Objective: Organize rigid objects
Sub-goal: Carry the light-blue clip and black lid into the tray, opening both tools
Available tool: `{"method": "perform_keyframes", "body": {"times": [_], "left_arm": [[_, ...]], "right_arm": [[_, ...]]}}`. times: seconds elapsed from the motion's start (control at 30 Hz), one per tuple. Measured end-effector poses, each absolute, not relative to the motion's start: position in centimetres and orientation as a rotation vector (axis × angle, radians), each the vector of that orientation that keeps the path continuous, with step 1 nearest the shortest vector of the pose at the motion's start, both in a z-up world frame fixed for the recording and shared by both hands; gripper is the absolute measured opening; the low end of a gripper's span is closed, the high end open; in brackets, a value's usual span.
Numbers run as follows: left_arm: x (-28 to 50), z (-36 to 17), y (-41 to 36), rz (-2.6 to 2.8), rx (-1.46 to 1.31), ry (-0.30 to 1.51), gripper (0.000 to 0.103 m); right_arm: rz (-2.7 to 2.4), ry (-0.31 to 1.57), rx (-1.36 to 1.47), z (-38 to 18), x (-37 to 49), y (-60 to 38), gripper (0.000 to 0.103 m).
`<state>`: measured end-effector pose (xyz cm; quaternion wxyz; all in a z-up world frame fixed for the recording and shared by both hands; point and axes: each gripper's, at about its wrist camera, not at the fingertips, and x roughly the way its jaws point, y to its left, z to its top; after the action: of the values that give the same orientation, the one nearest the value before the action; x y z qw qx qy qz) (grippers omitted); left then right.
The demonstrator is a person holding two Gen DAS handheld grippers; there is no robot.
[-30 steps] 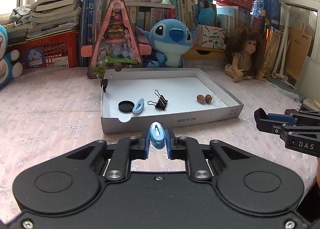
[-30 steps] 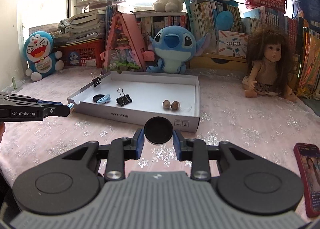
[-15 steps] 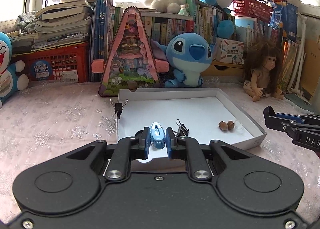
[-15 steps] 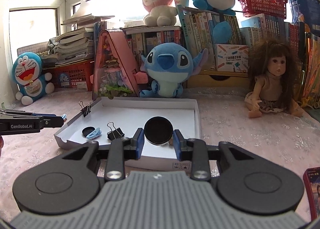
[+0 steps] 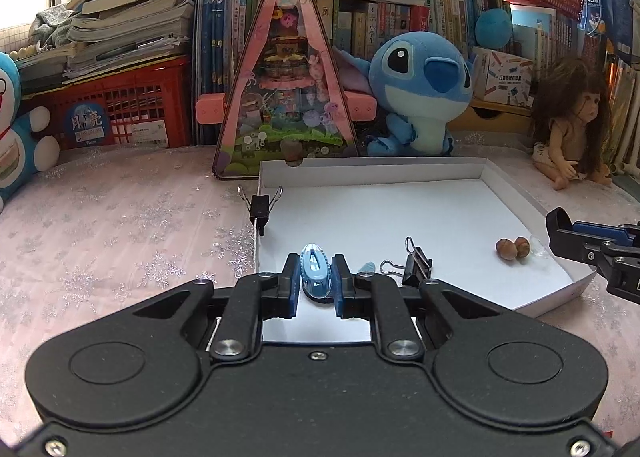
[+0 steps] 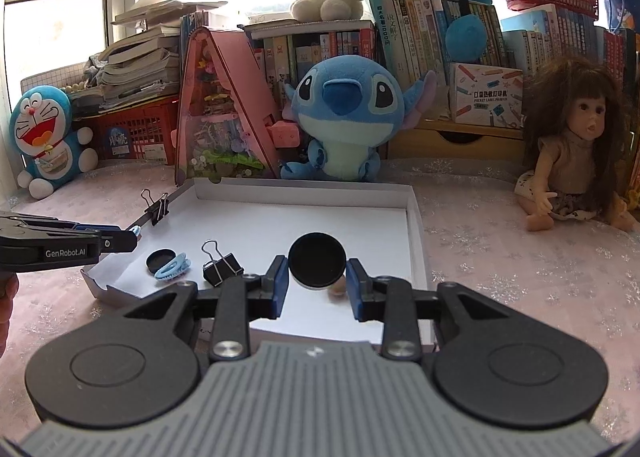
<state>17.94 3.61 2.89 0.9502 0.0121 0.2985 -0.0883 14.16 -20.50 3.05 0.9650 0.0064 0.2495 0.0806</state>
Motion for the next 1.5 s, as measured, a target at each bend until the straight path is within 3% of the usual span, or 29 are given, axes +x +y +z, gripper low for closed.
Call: {"method": "perform_keyframes", "body": {"times": [1.5], "left_arm": [[22.0,-0.2,2.1,-0.109,0.053,0.686,0.017]], "right_arm": [[0.173,0.65,-0.04,-0.4,19.5,-18.5,0.036]]}}
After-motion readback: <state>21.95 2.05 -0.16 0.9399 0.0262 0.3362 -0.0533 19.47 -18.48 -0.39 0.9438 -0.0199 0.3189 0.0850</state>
